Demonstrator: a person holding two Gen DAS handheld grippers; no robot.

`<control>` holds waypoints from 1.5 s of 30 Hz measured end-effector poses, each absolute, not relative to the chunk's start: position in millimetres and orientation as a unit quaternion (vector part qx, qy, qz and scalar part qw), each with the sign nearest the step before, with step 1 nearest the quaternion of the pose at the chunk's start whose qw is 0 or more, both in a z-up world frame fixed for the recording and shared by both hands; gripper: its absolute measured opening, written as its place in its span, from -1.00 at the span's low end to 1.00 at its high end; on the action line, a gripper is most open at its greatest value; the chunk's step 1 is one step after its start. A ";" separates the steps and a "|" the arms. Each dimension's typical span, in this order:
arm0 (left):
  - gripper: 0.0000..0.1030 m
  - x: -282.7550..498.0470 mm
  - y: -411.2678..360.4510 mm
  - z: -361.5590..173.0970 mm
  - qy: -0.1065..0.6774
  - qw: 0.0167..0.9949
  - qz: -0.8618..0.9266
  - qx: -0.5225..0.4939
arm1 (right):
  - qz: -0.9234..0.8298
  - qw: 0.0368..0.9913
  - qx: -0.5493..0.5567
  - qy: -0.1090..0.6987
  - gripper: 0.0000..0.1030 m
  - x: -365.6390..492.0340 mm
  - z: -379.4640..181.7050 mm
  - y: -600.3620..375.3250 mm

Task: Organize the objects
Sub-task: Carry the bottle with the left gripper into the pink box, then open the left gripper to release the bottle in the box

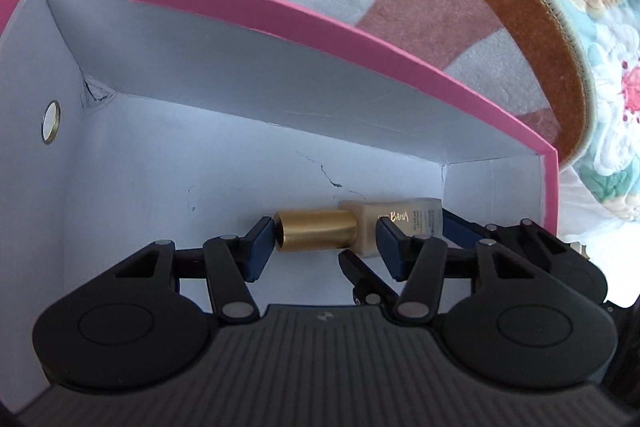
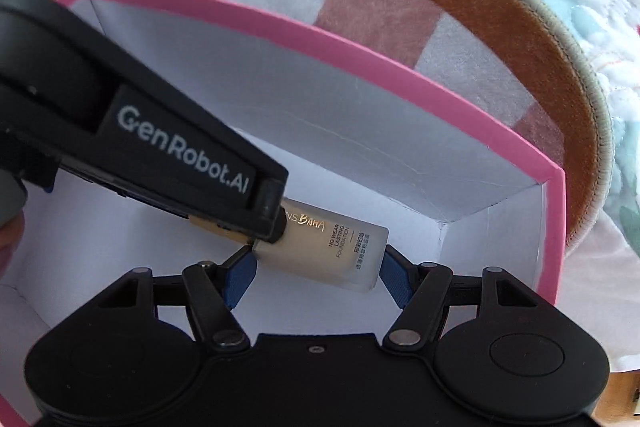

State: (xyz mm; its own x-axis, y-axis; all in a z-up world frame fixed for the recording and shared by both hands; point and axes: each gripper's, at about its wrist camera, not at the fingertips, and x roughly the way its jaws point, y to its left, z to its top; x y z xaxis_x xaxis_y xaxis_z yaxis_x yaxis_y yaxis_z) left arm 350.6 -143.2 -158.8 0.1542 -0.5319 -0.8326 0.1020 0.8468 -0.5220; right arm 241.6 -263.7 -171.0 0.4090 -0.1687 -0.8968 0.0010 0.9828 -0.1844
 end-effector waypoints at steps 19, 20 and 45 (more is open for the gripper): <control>-0.13 344.7 -177.0 -149.0 0.573 0.780 -0.209 -0.136 | -0.060 0.845 -0.159 0.506 -0.35 192.2 -158.7 -267.4; -0.13 346.8 -177.1 -149.8 0.573 0.780 -0.209 -0.140 | -0.063 0.848 -0.158 0.503 -0.36 192.0 -158.0 -266.9; 0.22 205.1 -132.8 14.0 0.526 0.796 -0.292 0.066 | -0.001 0.881 -0.005 0.472 -0.11 81.1 -8.3 -257.8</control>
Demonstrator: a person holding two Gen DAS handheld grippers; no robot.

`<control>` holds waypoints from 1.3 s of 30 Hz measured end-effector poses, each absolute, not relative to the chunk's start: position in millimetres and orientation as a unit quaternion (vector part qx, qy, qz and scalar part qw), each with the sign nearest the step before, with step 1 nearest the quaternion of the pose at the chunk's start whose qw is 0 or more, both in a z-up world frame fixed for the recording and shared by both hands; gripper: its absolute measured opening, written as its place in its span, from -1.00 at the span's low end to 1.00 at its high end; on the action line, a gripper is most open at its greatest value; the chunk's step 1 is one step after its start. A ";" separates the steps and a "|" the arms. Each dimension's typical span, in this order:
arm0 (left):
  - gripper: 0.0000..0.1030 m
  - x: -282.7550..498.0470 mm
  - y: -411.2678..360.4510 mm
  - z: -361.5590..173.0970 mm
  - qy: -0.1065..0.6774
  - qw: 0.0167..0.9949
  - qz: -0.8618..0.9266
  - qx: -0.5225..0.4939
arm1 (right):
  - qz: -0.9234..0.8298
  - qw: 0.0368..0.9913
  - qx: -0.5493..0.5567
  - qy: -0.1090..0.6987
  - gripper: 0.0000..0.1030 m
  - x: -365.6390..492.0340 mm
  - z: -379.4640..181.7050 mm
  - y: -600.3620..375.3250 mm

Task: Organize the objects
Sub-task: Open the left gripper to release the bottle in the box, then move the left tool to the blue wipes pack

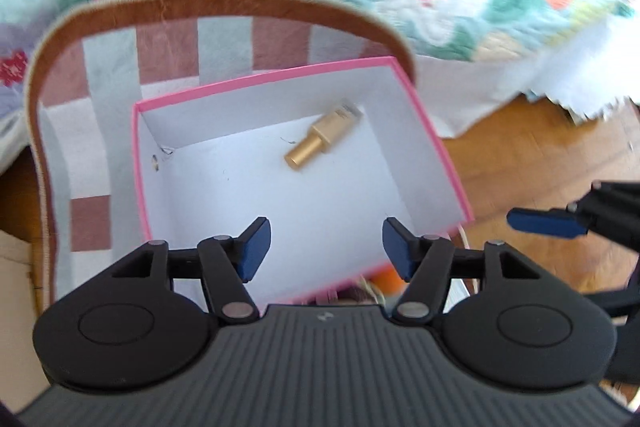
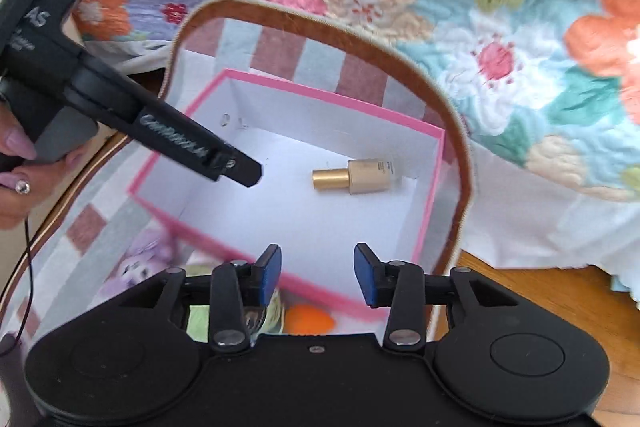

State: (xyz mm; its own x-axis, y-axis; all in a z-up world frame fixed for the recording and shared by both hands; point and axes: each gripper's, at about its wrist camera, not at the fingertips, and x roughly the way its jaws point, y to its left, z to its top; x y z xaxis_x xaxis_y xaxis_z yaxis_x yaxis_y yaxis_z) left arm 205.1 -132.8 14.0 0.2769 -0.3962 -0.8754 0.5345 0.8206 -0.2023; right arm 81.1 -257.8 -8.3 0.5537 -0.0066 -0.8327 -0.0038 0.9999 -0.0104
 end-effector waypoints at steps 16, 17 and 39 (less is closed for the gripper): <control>0.76 78.8 -98.5 55.9 0.541 0.763 -0.341 0.092 | 0.079 0.872 -0.002 0.482 0.17 -32.0 28.5 -223.4; 0.76 74.3 -95.7 50.4 0.541 0.765 -0.339 0.087 | 0.082 0.873 -0.002 0.481 0.19 -36.2 22.7 -220.5; 0.54 72.7 -94.7 -124.0 0.572 0.783 -0.243 -0.023 | 0.017 0.817 0.175 0.549 0.23 0.6 -162.2 -268.2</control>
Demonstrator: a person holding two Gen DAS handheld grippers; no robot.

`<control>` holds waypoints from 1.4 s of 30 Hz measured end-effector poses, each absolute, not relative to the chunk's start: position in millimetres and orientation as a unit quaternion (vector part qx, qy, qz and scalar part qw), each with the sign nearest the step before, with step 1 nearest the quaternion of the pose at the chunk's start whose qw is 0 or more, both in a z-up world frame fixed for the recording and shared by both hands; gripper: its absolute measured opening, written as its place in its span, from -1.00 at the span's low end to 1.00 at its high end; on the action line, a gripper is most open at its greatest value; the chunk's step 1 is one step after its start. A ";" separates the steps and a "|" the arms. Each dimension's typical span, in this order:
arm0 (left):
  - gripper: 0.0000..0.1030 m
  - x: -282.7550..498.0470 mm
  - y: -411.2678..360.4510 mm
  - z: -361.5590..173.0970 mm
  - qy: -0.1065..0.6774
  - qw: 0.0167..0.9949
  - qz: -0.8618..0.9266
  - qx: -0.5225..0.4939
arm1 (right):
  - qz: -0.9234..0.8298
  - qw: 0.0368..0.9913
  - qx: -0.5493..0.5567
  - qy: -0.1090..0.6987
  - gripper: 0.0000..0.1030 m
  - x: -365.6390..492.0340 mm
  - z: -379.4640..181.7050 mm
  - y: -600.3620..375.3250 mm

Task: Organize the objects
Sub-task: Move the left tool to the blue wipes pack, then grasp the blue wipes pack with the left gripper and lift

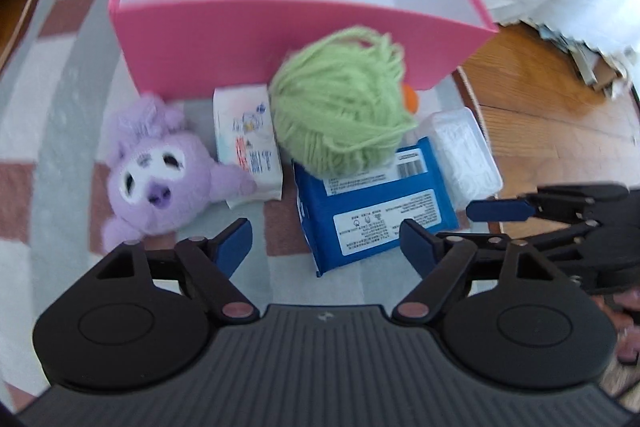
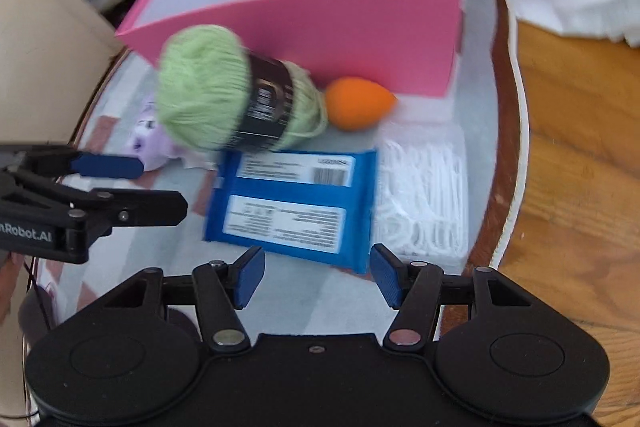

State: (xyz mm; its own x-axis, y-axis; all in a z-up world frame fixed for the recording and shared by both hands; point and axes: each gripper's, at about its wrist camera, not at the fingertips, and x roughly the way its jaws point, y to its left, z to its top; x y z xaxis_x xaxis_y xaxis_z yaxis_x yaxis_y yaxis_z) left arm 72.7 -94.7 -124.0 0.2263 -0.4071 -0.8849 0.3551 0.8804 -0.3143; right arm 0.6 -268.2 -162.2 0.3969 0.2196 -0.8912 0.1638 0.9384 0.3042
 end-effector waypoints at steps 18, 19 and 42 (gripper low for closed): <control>-0.42 65.3 -106.4 -164.7 0.544 0.810 -0.214 -0.041 | -0.016 0.842 0.152 0.517 -0.14 -3.9 -188.4 -246.3; -0.42 63.9 -106.8 -163.5 0.545 0.810 -0.213 -0.042 | -0.004 0.846 0.152 0.512 -0.23 -5.3 -186.3 -243.4; -0.32 30.3 -93.2 -165.6 0.594 0.766 -0.236 -0.068 | 0.036 0.809 0.170 0.562 -0.27 -20.3 -191.1 -226.6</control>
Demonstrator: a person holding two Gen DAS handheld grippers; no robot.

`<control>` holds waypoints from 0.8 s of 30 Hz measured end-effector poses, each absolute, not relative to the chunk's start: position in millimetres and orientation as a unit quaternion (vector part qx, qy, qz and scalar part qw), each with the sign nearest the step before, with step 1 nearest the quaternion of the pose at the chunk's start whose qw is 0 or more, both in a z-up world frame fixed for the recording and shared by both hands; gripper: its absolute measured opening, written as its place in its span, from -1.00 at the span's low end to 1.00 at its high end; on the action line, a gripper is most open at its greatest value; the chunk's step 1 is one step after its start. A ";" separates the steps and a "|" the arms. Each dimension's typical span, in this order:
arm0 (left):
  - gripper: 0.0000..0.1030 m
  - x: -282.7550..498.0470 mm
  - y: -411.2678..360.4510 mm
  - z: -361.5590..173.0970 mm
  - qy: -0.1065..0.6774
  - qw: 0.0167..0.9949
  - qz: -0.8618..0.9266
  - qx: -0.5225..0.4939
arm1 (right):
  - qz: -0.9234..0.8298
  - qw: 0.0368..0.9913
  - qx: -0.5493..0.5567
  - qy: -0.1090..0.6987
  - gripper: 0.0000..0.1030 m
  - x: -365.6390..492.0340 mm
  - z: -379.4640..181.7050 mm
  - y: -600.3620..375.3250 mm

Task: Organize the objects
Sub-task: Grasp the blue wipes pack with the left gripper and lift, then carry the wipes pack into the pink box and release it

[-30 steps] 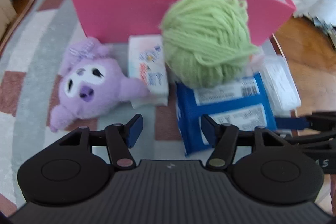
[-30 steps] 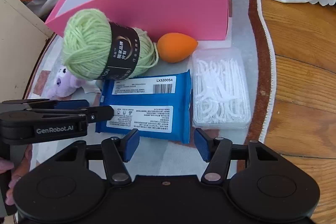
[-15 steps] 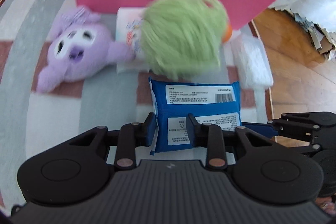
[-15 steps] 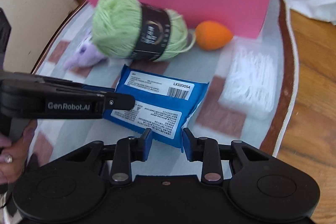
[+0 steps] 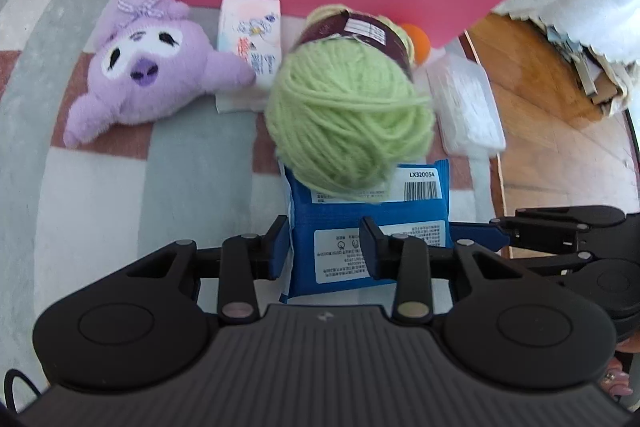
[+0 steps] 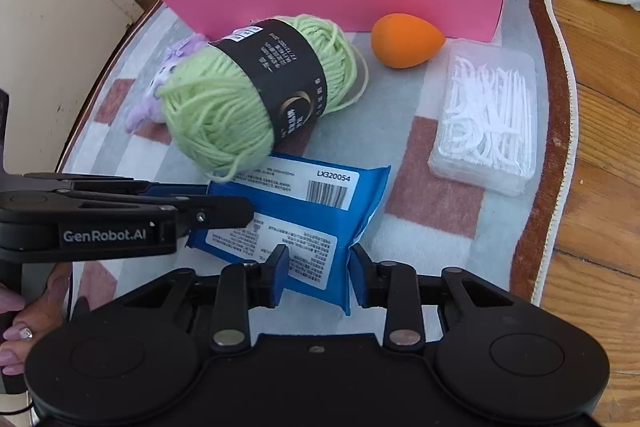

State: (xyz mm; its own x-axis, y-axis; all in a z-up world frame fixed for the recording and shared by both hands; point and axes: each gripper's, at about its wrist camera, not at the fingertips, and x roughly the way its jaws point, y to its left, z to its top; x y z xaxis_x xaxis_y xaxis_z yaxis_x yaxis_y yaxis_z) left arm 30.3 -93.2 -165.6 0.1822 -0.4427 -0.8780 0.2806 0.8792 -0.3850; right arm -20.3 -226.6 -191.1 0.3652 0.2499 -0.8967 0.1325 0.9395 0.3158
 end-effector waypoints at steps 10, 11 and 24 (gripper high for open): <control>-0.32 6.2 -73.7 -120.5 0.621 0.736 -0.252 -0.094 | 0.029 0.832 0.100 0.546 0.03 -50.9 -143.0 -189.0; -0.32 3.9 -67.6 -108.8 0.611 0.743 -0.258 -0.092 | 0.035 0.833 0.100 0.544 0.03 -52.4 -137.2 -189.1; -0.32 23.0 -55.9 -8.0 0.544 0.773 -0.317 -0.080 | 0.031 0.869 0.082 0.487 0.20 -53.3 -51.8 -185.7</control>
